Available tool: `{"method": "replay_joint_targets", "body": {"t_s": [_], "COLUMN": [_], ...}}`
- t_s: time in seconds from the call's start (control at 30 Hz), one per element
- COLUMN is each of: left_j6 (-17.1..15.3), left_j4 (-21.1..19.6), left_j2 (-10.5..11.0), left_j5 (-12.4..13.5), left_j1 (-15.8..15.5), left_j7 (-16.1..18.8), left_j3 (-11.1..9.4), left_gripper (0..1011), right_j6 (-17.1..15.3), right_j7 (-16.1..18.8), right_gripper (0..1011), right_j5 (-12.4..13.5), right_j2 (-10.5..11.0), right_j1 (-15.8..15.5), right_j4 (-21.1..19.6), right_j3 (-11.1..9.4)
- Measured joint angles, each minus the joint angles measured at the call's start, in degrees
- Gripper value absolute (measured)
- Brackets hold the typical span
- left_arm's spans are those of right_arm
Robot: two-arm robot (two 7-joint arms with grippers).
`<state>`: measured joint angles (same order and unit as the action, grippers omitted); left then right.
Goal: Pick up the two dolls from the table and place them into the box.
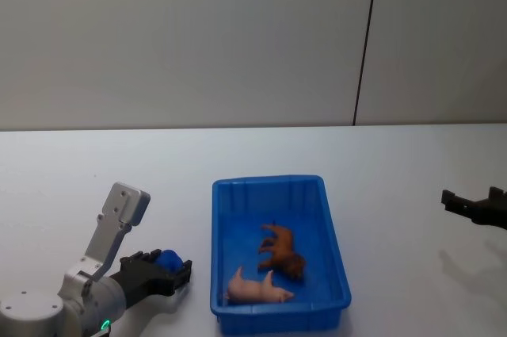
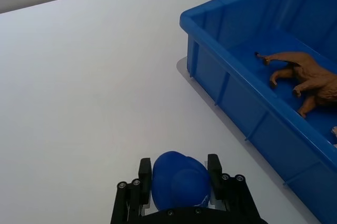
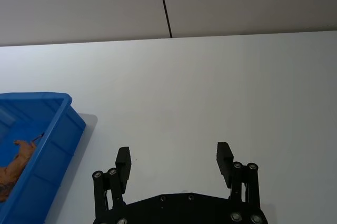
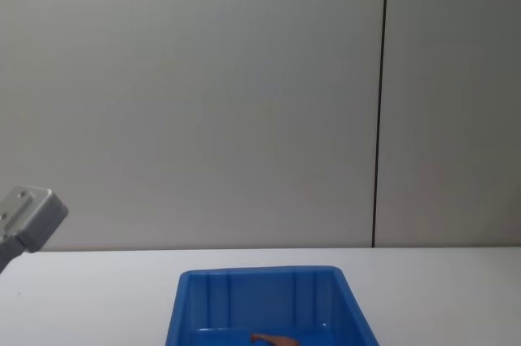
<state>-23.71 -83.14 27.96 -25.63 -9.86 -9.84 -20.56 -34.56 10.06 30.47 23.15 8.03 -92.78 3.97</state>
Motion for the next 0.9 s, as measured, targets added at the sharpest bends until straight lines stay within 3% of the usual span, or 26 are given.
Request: {"method": "replay_joint_targets", "body": {"t_s": [0.2,0.5,0.9], "left_j6": [-0.3,-0.3,2.4], "left_j4": [0.0,0.0,-3.2], "left_j2": [0.0,0.0,0.7], "left_j5": [0.1,0.2,-0.1], "left_j1": [0.0,0.0,0.5], "left_j7": [0.1,0.3,3.0], "left_j3": [0.0,0.1,1.1], "left_gripper": [568,512,436], "right_j6": [0.0,0.0,0.0], "right_j7": [0.0,0.0,0.0], "right_gripper": [1001,1001,1001], "right_j5": [0.0,0.0,0.0], "right_j2": [0.0,0.0,0.0], "right_j1": [0.0,0.0,0.0], "right_j4": [0.0,0.0,0.0], "right_j3": [0.0,0.0,0.0]}}
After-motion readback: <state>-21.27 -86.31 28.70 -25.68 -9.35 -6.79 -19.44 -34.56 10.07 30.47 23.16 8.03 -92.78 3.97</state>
